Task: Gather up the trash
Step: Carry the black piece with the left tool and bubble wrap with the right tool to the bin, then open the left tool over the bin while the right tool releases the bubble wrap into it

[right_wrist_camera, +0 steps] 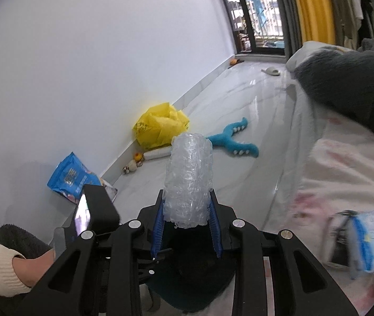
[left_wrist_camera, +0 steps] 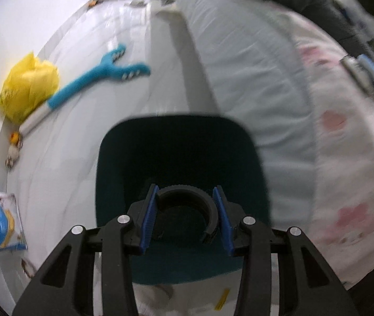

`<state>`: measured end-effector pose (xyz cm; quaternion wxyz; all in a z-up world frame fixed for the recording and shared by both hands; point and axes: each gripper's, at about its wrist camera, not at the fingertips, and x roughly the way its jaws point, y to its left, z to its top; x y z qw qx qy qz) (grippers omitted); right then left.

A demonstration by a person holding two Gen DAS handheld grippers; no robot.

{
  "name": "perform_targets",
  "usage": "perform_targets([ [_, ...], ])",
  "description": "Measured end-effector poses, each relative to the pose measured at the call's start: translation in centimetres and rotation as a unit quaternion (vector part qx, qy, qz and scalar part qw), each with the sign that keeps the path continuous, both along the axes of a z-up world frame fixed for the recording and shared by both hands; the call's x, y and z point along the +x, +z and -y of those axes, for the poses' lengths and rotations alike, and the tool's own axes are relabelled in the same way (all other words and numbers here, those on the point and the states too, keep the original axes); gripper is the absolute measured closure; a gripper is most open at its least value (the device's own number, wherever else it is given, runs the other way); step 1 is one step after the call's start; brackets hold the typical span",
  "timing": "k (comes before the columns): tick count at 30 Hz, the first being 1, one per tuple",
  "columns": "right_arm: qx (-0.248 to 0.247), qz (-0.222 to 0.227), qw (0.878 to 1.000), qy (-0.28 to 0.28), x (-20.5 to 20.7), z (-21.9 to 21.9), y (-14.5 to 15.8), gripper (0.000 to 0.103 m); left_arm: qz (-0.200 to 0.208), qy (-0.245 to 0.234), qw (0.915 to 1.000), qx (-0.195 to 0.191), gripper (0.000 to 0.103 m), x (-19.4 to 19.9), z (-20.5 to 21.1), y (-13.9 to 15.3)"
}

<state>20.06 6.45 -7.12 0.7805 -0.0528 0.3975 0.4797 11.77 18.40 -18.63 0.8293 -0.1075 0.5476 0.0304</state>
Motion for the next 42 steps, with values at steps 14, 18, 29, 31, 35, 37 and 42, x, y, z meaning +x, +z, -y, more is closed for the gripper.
perform_targets([
  [14, -0.055, -0.039, 0.997, 0.036, -1.3, -5.4, -4.2, 0.072, -0.07, -0.005, 0.9974, -0.017, 0.04, -2.8, -3.3, -3.3],
  [18, -0.073, -0.045, 0.996, 0.04, -1.4, -6.2, -5.3, 0.072, -0.054, 0.001, 0.9984, -0.02, 0.03, -3.3, -3.9, -2.2],
  [29, -0.125, -0.072, 0.989, 0.04, -1.6, -8.4, -9.9, 0.072, 0.047, 0.037, 0.9982, 0.012, 0.021, -4.8, -6.2, 2.4],
  [31, -0.132, -0.087, 0.987, 0.037, -1.5, -8.6, -11.0, 0.072, 0.063, 0.044, 0.9969, 0.017, 0.021, -5.1, -6.6, 3.2],
  [35, -0.149, -0.108, 0.982, 0.034, -1.5, -9.1, -13.1, 0.072, 0.096, 0.043, 0.994, 0.029, 0.021, -5.3, -6.8, 4.6],
  [37, -0.155, -0.118, 0.98, 0.031, -1.4, -9.3, -14.1, 0.072, 0.112, 0.04, 0.9923, 0.034, 0.021, -5.6, -6.9, 5.5],
  [42, -0.177, -0.127, 0.976, 0.03, -1.7, -9.9, -16.0, 0.072, 0.156, 0.046, 0.9864, 0.022, 0.021, -6.1, -7.0, 7.5],
])
